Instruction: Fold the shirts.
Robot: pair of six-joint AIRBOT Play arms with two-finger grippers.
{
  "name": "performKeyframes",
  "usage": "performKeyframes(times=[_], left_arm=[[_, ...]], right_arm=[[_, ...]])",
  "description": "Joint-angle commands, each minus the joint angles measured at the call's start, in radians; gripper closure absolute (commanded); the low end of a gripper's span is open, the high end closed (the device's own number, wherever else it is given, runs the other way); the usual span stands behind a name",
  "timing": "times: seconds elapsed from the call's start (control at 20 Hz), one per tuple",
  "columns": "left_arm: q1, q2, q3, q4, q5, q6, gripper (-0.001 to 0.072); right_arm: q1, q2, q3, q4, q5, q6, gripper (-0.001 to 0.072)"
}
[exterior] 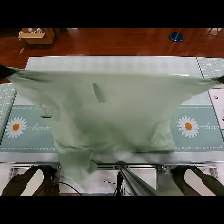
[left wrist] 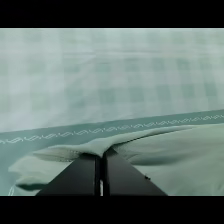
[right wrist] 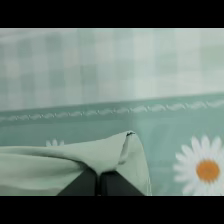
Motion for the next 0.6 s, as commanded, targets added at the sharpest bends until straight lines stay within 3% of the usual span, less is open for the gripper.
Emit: performKeyframes(times=[0.0,0.25,0.55], left_arm=[[-0.031,-0.195,-0.038,-0.030,0.166,0.030,0.0688],[-0.107,-0.382,-0.038,-0.030,0.433,0.081,0.0687],[-0.212,-0.573,-0.038,-0.029,0.731,0.082,0.0687]], right_arm=[[0.090,-0.162,-0.016,0.014,-0.275,-0.004,0.0694],[0.173,-0.303,-0.016,0.013,-0.654,-0.003,0.0694],[0.177,-0.465,-0.016,0.013,-0.823,0.015,0.0694]])
